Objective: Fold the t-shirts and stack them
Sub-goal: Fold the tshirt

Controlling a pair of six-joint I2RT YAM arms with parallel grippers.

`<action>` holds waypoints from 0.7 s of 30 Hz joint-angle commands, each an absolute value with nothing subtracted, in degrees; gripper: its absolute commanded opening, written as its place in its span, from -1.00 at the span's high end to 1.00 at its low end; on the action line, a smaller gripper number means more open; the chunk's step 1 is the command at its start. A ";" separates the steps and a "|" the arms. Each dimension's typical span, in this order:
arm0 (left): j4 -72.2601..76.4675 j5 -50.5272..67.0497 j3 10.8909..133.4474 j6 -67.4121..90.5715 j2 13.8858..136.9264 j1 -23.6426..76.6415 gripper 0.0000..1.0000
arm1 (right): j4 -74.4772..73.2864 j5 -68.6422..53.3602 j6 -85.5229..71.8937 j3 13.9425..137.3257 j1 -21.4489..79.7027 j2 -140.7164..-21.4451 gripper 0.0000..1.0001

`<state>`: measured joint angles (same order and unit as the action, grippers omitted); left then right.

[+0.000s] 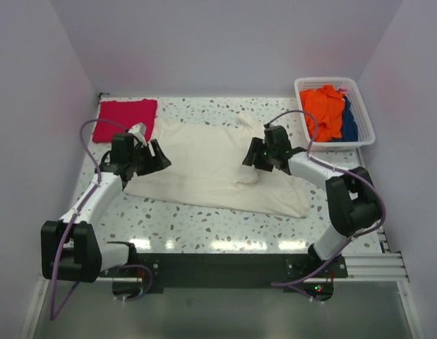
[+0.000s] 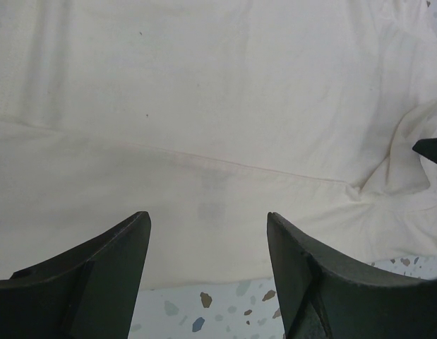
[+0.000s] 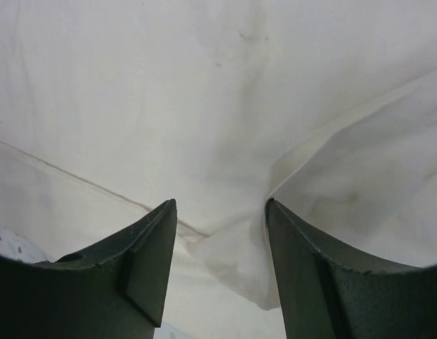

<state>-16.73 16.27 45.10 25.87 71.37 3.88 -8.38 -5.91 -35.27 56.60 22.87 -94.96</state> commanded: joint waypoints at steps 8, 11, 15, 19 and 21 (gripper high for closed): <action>-13.97 16.79 44.21 24.79 70.84 4.04 -0.44 | -10.01 -7.13 -35.86 66.80 23.03 -99.86 -0.16; -13.89 16.87 44.21 24.87 70.75 4.04 -0.45 | -13.00 -3.61 -33.66 67.41 23.11 -96.61 -0.16; -13.80 16.96 44.21 24.96 70.66 4.04 -0.45 | -15.64 1.22 -32.52 64.26 23.03 -91.24 -0.17; -13.71 17.23 44.30 24.96 70.75 4.04 -0.45 | -15.56 2.63 -32.34 60.65 23.03 -87.90 -0.17; -13.62 17.23 44.30 25.05 70.84 4.04 -0.45 | -15.73 2.64 -32.61 58.81 23.11 -86.58 -0.12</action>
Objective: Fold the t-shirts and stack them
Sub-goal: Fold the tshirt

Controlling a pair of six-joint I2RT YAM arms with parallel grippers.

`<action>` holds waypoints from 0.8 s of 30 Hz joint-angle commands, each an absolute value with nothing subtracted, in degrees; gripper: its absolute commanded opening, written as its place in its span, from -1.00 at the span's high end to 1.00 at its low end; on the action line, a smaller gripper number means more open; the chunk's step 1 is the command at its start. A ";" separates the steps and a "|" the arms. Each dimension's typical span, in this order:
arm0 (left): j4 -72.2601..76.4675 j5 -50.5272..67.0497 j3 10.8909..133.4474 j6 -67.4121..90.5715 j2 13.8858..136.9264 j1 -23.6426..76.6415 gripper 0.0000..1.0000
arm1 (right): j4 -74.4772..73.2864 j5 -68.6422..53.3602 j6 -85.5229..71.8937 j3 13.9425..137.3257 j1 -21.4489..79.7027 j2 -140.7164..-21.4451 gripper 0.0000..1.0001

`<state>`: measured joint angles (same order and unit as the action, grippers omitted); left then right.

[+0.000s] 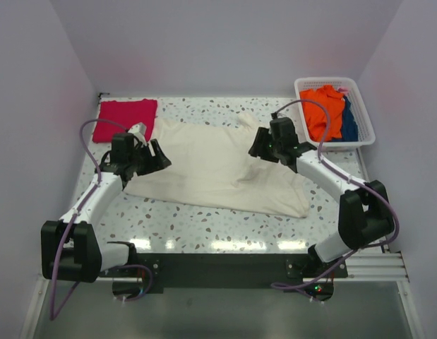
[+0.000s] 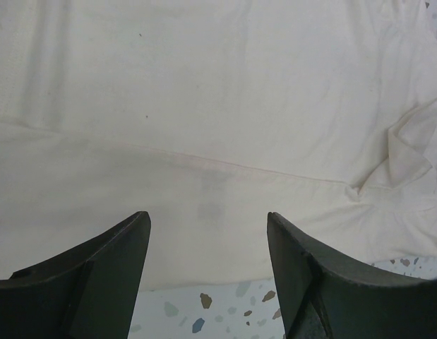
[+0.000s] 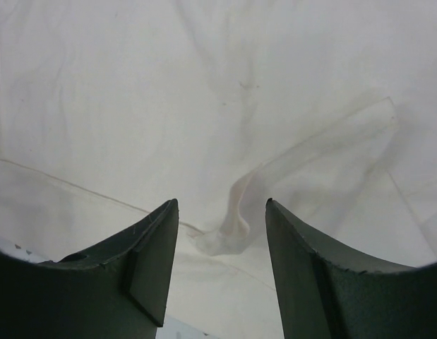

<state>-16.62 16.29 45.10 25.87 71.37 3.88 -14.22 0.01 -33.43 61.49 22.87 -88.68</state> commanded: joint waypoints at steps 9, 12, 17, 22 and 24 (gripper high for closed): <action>-13.71 17.31 44.38 25.05 70.75 4.04 -0.45 | -20.30 8.08 -32.08 54.85 26.54 -85.34 0.35; -13.71 17.32 44.38 25.05 70.75 4.04 -0.45 | -20.48 8.61 -31.91 55.28 27.68 -87.36 0.36; -13.80 17.31 44.30 25.05 70.75 4.04 -0.45 | -19.60 8.26 -31.55 58.18 28.83 -92.45 0.36; -13.97 16.88 44.30 24.87 70.58 4.04 -0.45 | -18.28 7.39 -30.06 64.68 28.83 -98.69 0.33; -14.15 16.70 44.30 24.87 70.58 4.04 -0.45 | -17.23 6.51 -29.80 67.13 28.83 -100.36 0.19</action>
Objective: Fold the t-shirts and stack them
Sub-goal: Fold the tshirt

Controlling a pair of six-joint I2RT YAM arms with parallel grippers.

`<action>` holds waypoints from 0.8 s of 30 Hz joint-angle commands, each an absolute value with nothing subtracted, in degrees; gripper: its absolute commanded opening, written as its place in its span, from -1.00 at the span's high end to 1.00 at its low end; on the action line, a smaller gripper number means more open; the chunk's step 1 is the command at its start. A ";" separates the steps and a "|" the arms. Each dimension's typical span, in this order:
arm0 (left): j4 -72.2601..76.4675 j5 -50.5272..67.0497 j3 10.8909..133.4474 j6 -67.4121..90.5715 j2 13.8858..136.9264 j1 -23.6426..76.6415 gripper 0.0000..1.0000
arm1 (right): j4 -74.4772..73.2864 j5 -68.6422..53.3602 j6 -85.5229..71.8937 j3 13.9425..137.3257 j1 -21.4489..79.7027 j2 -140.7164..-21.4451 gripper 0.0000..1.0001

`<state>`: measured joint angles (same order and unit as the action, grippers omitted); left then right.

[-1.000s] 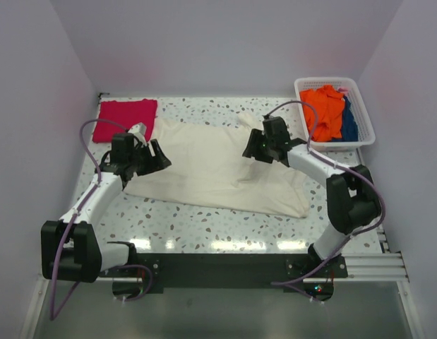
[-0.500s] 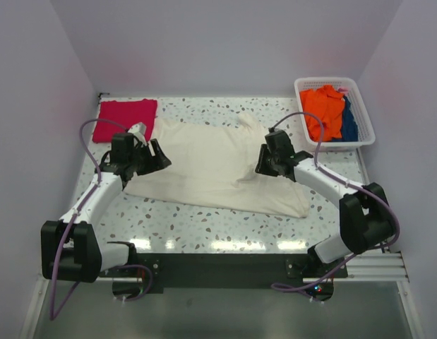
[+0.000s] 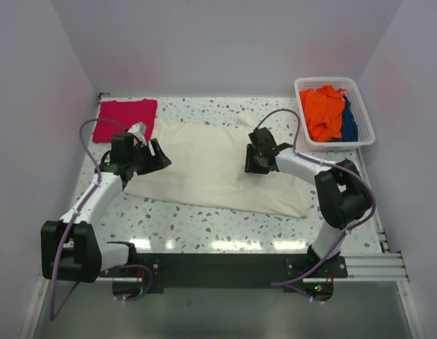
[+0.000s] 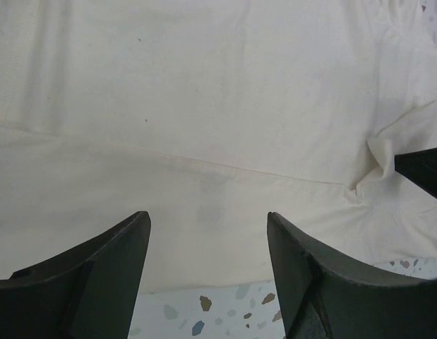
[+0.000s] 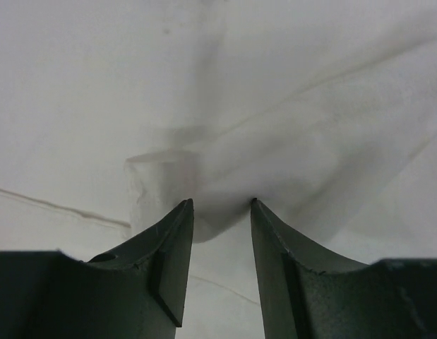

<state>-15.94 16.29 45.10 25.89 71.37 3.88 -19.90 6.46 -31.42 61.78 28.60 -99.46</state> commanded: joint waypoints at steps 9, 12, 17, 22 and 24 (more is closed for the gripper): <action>-14.24 16.52 44.38 24.70 70.40 4.04 -0.45 | -20.55 7.45 -28.74 72.86 28.74 -103.98 -0.08; -14.24 16.61 44.47 24.70 70.31 4.04 -0.45 | -23.54 12.03 -28.12 70.85 27.43 -98.72 -0.14; -14.24 16.96 44.47 24.70 70.22 4.04 -0.46 | -25.84 13.19 -28.74 62.77 19.62 -87.99 -0.11; -13.62 18.02 44.38 25.05 70.31 4.04 -0.46 | -25.49 11.69 -27.25 57.22 13.19 -86.13 -0.09; -13.45 18.54 44.38 25.14 70.49 4.04 -0.46 | -23.57 10.38 -27.16 56.08 12.66 -87.44 -0.08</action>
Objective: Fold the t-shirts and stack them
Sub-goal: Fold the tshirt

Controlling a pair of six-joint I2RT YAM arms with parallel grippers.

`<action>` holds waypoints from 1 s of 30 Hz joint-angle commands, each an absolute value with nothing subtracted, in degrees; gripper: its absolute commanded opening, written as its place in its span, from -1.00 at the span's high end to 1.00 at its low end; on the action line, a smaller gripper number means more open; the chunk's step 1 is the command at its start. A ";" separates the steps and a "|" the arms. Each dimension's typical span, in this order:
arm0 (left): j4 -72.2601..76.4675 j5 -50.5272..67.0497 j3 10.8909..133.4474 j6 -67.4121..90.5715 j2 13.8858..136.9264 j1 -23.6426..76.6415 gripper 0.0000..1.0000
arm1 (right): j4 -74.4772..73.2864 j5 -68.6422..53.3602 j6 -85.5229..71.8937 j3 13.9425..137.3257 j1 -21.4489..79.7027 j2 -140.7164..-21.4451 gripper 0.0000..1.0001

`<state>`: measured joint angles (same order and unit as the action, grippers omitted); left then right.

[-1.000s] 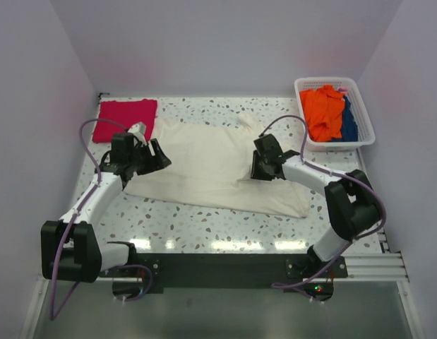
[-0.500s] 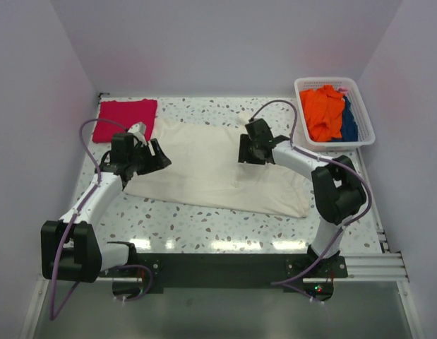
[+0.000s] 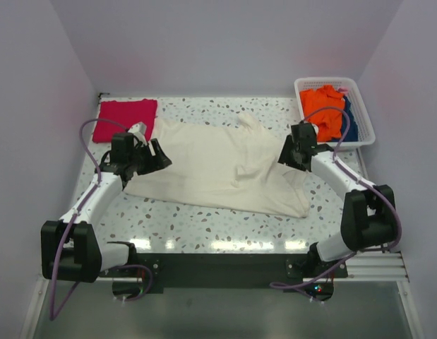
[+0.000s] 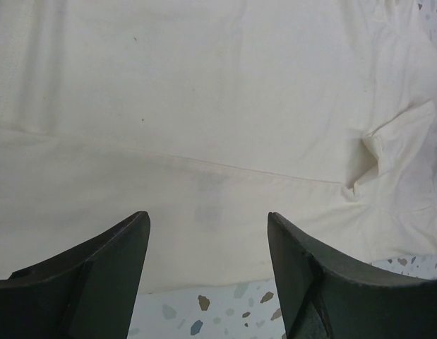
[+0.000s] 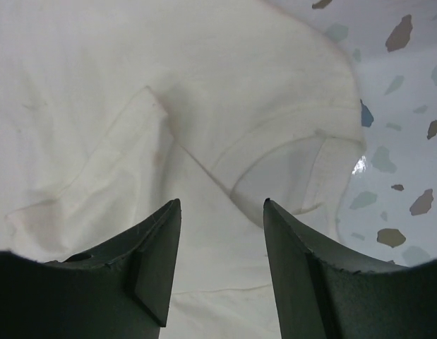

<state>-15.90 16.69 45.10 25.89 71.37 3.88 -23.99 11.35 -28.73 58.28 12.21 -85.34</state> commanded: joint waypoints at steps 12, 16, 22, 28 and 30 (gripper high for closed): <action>-13.01 19.95 44.30 25.40 70.40 4.04 -0.46 | -20.22 7.56 -27.95 54.32 12.48 -94.30 0.05; -13.01 20.04 44.21 25.40 70.31 4.04 -0.45 | -19.69 7.12 -28.13 53.44 12.57 -94.83 0.14; -13.01 19.86 44.21 25.40 70.23 4.04 -0.46 | -21.53 8.52 -27.95 53.26 12.57 -92.64 0.58; -13.27 19.25 44.12 25.40 70.14 4.04 -0.45 | -26.63 14.23 -27.69 53.96 12.39 -88.60 1.00; -13.36 18.99 44.03 25.49 70.14 4.04 -0.46 | -27.94 16.16 -27.69 53.70 12.30 -87.63 1.00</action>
<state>-15.42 18.85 45.10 25.89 71.35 3.88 -24.88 10.87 -28.16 53.54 12.40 -91.22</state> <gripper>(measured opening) 0.726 0.012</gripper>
